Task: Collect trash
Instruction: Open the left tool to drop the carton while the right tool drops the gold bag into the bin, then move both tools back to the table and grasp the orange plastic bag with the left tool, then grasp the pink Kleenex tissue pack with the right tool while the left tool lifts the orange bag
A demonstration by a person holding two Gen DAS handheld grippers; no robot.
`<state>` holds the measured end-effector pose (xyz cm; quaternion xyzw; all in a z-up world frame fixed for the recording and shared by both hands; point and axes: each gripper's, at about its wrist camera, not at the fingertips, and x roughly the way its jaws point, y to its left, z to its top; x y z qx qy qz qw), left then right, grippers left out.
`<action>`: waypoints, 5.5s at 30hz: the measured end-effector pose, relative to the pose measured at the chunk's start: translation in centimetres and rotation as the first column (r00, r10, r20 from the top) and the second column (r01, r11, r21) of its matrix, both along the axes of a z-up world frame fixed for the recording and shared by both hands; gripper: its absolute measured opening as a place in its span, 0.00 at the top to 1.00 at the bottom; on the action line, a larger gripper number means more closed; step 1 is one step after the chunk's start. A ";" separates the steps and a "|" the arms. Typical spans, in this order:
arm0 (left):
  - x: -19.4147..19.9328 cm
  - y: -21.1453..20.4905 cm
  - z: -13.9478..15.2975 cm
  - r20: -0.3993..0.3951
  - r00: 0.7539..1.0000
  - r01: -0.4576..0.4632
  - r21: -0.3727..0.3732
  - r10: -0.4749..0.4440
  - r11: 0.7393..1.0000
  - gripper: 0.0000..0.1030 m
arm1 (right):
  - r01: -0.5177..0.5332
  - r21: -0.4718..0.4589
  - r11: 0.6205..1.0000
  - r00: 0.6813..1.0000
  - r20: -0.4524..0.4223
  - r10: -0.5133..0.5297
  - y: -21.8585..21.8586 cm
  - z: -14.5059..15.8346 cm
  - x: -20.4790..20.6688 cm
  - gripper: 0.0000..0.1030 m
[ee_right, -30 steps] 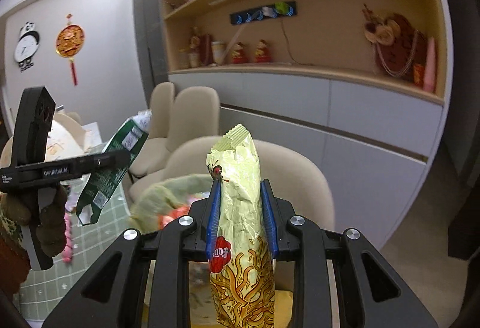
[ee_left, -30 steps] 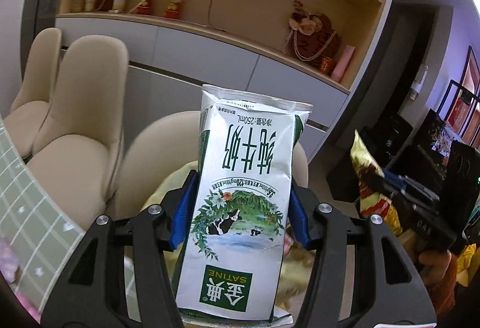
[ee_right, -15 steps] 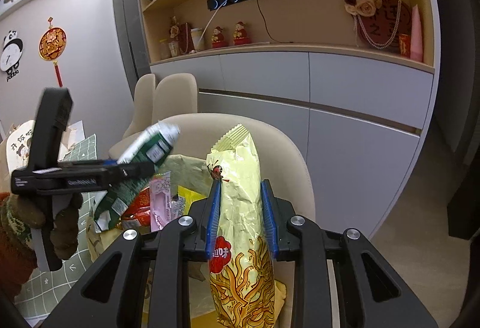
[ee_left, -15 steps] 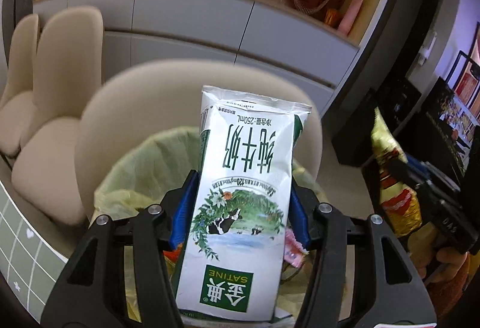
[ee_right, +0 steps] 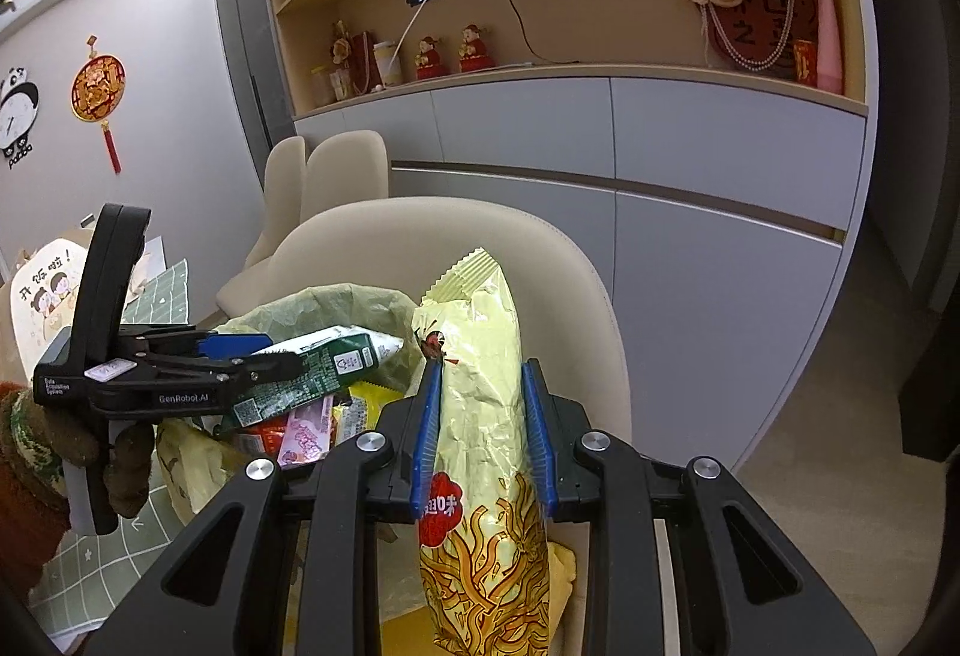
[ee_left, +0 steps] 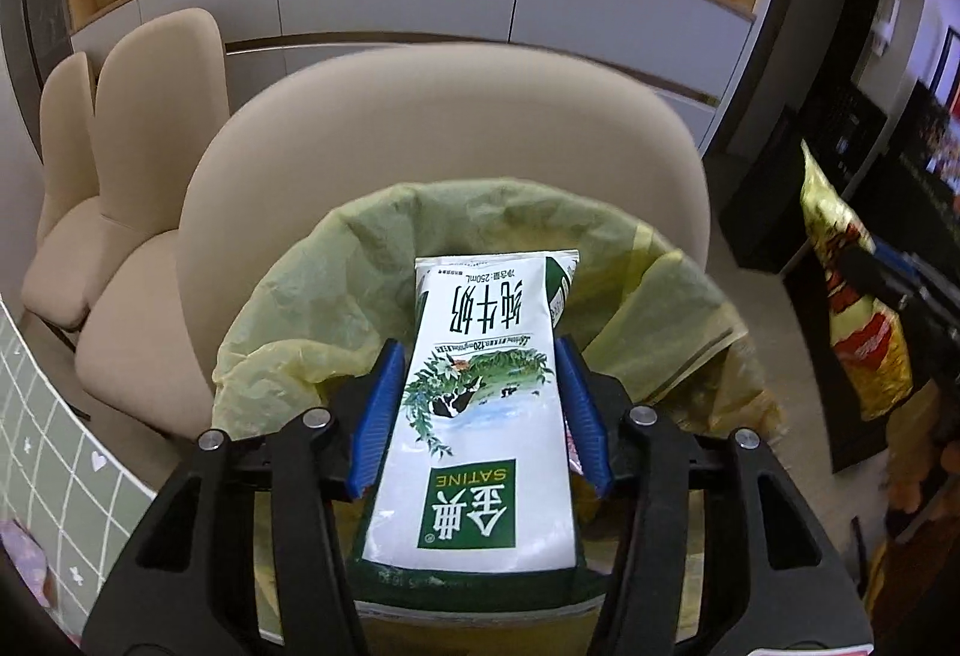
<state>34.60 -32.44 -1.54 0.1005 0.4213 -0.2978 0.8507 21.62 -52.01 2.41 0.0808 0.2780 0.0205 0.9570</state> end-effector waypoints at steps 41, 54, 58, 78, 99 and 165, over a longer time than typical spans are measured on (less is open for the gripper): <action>-7.7 21.9 -0.5 0.016 0.961 -0.264 -0.235 0.276 0.935 0.40 | -0.337 -0.111 0.935 0.830 -0.505 0.239 16.5 -4.0 16.2 0.74; -10.7 27.8 3.9 0.097 0.930 -0.317 -0.272 0.354 0.908 0.40 | -0.289 -0.029 0.957 0.915 -0.301 0.267 17.8 2.4 9.2 0.58; -12.1 33.3 4.5 0.149 0.896 -0.377 -0.246 0.419 0.893 0.40 | -0.319 -0.016 0.948 0.930 -0.200 0.309 20.5 4.7 6.2 0.58; -9.7 63.5 0.3 -0.031 0.454 -0.876 -0.197 0.891 0.439 0.40 | -0.689 0.035 0.724 0.688 -0.282 0.669 47.7 -3.6 0.5 0.58; -9.0 57.1 -1.7 -0.007 0.591 -0.805 -0.067 0.807 0.589 0.77 | -0.756 -0.069 0.651 0.625 -0.370 0.687 46.7 -7.3 -5.2 0.82; -17.3 57.2 -2.8 -0.080 0.689 -0.724 -0.049 0.720 0.688 0.66 | -0.627 -0.074 0.775 0.778 -0.104 0.619 44.5 -3.2 -6.1 0.91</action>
